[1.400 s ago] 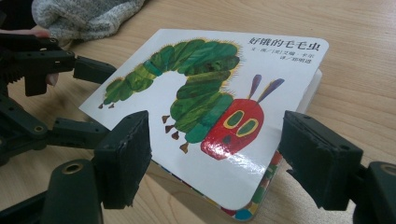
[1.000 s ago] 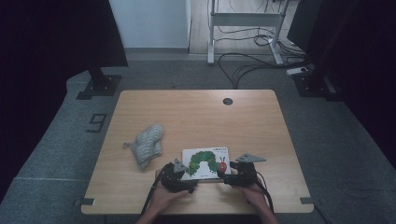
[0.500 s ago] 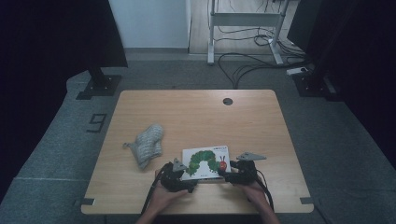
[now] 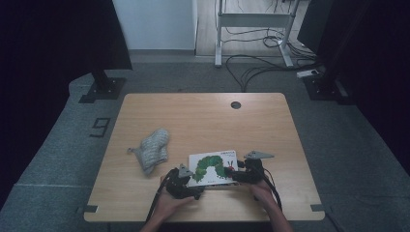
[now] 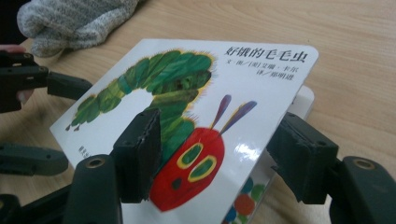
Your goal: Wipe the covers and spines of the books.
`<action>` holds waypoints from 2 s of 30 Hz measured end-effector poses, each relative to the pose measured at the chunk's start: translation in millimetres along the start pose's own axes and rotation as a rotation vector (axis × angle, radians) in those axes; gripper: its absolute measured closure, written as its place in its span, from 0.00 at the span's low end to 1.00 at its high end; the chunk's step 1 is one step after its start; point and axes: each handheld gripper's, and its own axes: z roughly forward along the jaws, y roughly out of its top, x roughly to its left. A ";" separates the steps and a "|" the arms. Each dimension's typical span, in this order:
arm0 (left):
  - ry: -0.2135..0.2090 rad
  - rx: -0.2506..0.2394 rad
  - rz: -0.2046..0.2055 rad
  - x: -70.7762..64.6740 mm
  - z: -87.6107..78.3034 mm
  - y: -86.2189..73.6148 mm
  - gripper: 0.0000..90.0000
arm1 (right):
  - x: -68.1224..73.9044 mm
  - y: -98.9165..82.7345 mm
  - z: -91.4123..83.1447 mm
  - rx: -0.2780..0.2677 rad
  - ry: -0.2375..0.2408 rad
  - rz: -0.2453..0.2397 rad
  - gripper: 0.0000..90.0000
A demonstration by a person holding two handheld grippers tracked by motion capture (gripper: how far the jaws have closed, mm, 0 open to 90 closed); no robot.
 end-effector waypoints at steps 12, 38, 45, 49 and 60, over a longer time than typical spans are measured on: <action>-0.008 0.000 -0.002 0.3 -0.3 -0.1 0.17 | -5.7 7.2 6.3 -0.015 0.016 -0.005 0.44; -0.094 -0.012 -0.054 16.3 -0.2 5.1 0.16 | -6.8 7.6 -2.2 -0.042 0.055 0.006 0.59; -0.111 -0.018 -0.058 18.7 -4.8 7.0 0.18 | -6.7 8.7 -5.7 -0.062 0.091 0.021 0.63; -0.121 -0.042 -0.079 23.8 -9.0 7.0 0.18 | -7.6 8.4 -6.2 -0.055 0.096 0.018 0.64; -0.113 -0.042 -0.096 27.5 -4.1 6.9 0.19 | -6.9 8.4 -7.4 -0.056 0.106 0.003 0.66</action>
